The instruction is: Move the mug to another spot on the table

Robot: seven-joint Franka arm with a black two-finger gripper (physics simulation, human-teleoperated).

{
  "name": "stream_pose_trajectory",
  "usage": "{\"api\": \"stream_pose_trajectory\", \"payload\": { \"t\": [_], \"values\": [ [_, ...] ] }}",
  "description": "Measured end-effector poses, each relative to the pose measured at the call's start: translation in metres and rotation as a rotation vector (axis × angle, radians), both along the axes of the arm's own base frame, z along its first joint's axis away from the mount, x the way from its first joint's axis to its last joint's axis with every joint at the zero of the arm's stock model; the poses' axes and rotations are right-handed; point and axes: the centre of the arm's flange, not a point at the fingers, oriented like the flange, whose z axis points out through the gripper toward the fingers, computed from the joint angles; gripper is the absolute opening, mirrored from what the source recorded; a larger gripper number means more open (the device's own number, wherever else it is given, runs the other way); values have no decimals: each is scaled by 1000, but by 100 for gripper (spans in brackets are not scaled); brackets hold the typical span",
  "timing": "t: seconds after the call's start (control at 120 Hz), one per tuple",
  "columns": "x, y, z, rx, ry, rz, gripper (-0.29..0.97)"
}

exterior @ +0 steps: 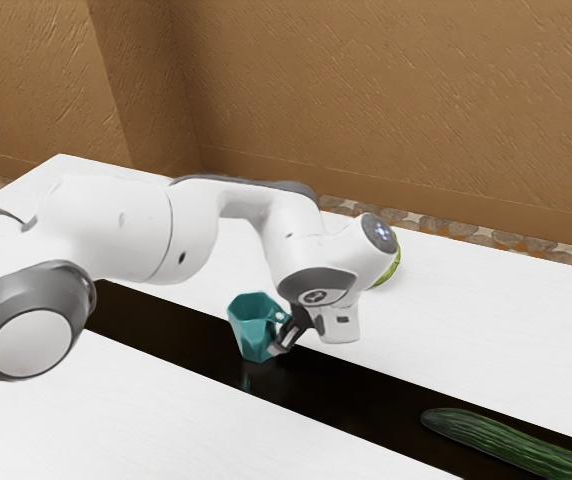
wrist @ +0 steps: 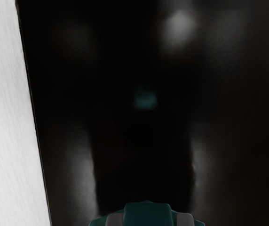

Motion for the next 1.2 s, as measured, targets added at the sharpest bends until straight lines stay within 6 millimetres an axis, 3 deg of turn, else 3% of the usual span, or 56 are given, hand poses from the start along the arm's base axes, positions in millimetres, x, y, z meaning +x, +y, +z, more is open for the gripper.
{"api": "stream_pose_trajectory", "payload": {
  "t": [0.092, 0.283, 0.525, 0.758, 0.908, 1.025, 1.083, 1.2],
  "values": [
    [-5, -12, -8, -4, -8, 2, -11],
    [-6, -15, -18, -4, -24, 31, -8],
    [-8, -16, -19, -9, -27, 69, 39],
    [-5, -20, -8, -24, -48, 86, 58],
    [5, -28, 37, -116, -92, 125, 63],
    [2, -25, 106, -281, -104, 204, 65],
    [0, -6, 150, -353, -116, 252, 66],
    [0, 54, 213, -459, -122, 372, 67]
  ]
}}
